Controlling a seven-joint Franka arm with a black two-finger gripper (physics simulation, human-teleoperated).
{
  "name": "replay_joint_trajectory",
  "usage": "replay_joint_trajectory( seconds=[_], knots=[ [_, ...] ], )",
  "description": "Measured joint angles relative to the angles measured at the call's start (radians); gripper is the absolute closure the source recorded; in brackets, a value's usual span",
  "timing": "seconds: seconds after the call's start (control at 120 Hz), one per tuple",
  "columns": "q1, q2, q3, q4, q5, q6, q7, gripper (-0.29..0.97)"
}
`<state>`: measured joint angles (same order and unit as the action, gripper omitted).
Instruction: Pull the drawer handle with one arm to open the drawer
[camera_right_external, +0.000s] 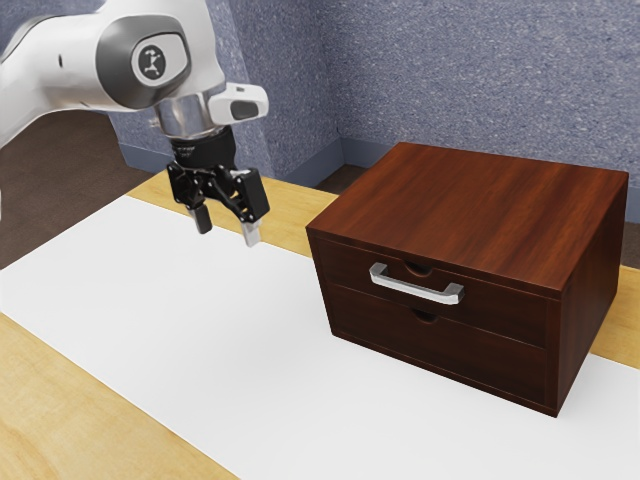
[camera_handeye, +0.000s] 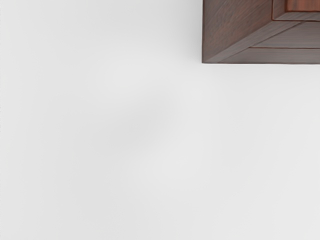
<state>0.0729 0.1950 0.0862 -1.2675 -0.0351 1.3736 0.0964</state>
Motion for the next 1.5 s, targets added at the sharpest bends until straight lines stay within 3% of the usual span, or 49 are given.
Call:
replay_joint_trajectory(
  seconds=[0.283, 0.475, 0.842, 1.15, 1.5],
  knots=[
    [0.006, -0.003, 0.003, 0.004, -0.002, -0.002, 0.006, 0.0],
    [-0.003, -0.042, 0.0, 0.151, -0.001, -0.068, 0.006, 0.0],
    [-0.004, -0.046, -0.037, 0.161, -0.002, -0.128, 0.017, 0.0],
    [-0.023, -0.024, -0.212, 0.153, -0.045, -0.037, 0.518, 0.0],
    [-0.065, -0.006, -0.221, 0.049, -0.042, 0.153, 0.913, 0.0]
  ],
)
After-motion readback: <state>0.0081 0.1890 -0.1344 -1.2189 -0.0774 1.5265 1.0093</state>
